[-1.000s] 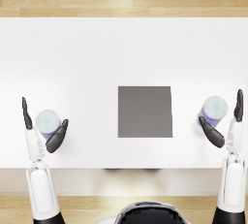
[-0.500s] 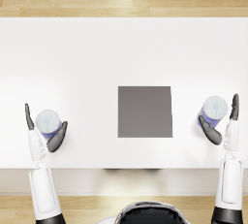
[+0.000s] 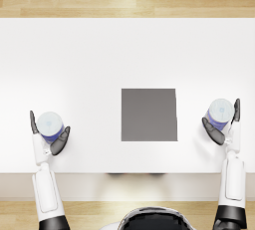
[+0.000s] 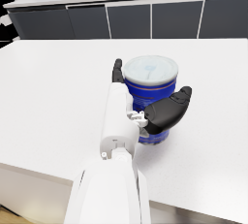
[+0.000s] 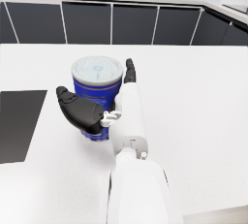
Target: Pick up the blue can on the left and place it in the middle, then pick up the blue can on the right and place it on top of the can in the middle
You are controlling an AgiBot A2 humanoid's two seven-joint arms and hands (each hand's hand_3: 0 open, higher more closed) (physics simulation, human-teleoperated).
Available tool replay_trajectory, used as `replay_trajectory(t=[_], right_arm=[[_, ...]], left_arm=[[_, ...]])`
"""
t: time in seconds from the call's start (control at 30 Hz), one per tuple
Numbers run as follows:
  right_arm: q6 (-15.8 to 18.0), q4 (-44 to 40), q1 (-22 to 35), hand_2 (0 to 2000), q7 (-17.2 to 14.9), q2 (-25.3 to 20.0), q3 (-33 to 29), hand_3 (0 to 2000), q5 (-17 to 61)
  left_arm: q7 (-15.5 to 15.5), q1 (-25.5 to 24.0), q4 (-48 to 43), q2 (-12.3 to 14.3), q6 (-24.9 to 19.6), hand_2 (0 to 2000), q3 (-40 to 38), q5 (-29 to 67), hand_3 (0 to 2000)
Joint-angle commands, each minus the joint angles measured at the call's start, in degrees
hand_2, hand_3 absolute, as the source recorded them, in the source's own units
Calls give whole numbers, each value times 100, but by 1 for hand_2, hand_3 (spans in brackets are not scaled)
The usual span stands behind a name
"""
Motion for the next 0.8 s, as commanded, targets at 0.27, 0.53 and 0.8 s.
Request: replay_trajectory(t=[0.27, 0.53, 0.8], right_arm=[[-8, -1049, 587, 0, 1, -92, 84, 0, 1], [184, -1190, 688, 1361, 25, -142, 86, 327, -1], [885, -44, 426, 2000, 54, -206, 85, 1520, 2]], left_arm=[[-19, 497, 857, -7, -90, 0, 11, -3, 0], [-47, 497, 990, 58, -200, 1361, -49, -10, 327], [-39, 326, -417, 119, -400, 2000, 332, -1, 1520]])
